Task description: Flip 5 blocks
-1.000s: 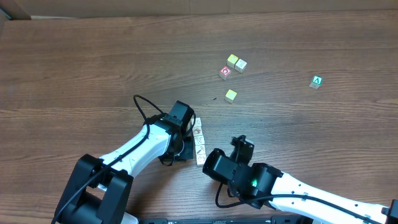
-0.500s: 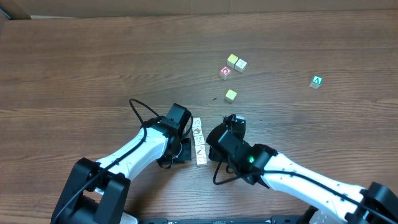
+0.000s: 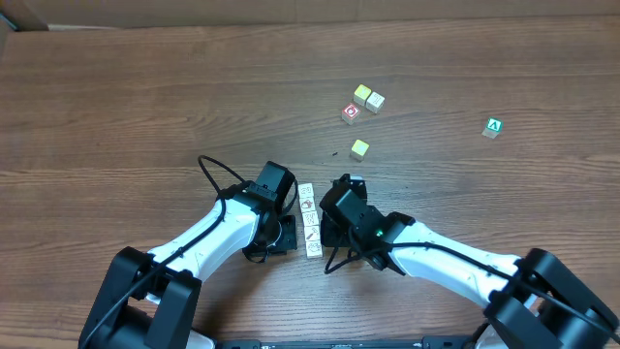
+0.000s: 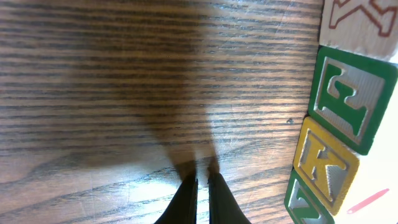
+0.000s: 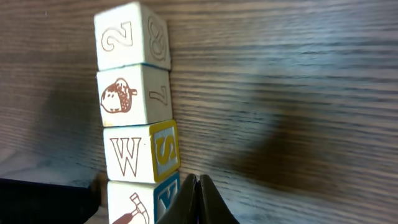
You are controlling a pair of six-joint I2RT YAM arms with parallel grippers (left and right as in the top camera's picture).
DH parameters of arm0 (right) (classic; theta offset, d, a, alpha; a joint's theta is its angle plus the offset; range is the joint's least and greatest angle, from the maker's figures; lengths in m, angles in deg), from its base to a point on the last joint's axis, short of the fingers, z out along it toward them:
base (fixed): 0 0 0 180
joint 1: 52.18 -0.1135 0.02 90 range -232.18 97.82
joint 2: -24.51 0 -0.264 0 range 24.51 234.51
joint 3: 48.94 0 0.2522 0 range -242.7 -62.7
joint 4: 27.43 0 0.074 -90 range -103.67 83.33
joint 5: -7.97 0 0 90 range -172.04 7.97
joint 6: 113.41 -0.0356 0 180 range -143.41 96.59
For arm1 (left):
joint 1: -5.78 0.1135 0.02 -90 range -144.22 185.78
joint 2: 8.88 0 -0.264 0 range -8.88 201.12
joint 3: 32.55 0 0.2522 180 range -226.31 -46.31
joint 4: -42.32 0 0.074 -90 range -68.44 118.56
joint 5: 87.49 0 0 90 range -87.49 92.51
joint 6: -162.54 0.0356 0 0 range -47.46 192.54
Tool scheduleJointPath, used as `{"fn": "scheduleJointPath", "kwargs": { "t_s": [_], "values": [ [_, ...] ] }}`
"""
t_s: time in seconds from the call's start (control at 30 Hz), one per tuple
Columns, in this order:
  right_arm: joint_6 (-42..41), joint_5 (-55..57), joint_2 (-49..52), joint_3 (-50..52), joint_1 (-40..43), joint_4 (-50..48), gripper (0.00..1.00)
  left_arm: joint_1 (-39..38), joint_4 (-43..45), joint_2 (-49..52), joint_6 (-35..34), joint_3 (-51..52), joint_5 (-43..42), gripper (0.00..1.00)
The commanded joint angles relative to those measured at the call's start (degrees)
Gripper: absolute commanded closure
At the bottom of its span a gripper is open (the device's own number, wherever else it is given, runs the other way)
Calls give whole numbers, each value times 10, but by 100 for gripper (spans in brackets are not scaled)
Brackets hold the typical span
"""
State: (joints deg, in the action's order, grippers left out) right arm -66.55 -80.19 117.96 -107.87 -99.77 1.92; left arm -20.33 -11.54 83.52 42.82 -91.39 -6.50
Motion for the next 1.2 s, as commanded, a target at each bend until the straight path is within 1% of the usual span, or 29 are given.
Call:
{"fn": "scheduleJointPath", "kwargs": {
  "t_s": [0.0, 0.1, 0.3, 1.17],
  "values": [
    [17, -26, 16, 2, 4, -10, 96, 7, -7, 22, -7, 32, 32, 96],
    [31, -36, 21, 2, 4, -23, 96, 7, -7, 22, -7, 32, 33, 95],
    [31, -37, 21, 2, 4, -35, 96, 7, -5, 22, -7, 32, 32, 96],
    [31, -37, 21, 2, 4, -42, 96, 7, -3, 22, -7, 32, 33, 96]
  ]
}}
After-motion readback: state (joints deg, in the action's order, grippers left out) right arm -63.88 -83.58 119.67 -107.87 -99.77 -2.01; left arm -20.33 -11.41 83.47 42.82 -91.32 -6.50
